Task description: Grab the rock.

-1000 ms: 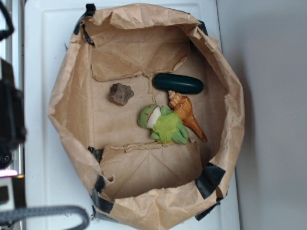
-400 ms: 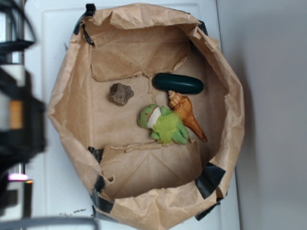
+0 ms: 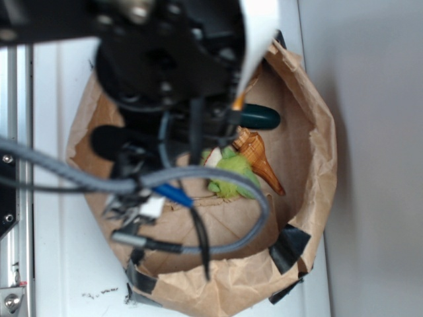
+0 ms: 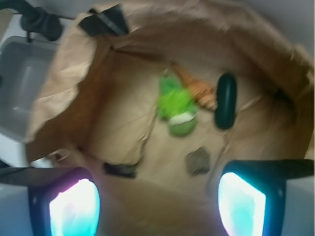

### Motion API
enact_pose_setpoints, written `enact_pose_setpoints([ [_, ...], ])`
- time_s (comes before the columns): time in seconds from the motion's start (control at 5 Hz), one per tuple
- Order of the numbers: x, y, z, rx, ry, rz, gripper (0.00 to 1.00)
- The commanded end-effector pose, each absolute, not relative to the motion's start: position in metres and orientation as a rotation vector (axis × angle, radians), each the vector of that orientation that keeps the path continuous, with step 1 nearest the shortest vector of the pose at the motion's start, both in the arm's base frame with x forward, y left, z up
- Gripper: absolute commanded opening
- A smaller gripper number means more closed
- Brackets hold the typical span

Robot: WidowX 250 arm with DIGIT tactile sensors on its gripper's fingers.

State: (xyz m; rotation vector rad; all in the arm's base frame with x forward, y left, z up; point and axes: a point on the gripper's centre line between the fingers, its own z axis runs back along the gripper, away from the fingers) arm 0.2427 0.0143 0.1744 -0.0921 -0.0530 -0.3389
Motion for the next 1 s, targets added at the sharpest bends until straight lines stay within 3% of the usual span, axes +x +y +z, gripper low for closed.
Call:
enact_pose_setpoints([
  [0.0, 0.245, 0.020, 0.182, -0.079, -0.087, -0.323, 1.00],
  [0.2, 0.245, 0.020, 0.182, -0.079, -0.087, -0.323, 1.00],
  [0.4, 0.244, 0.020, 0.147, 0.014, -0.103, -0.315, 1.00],
  [0.8, 0.264, 0.033, 0.087, 0.075, -0.036, -0.306, 1.00],
])
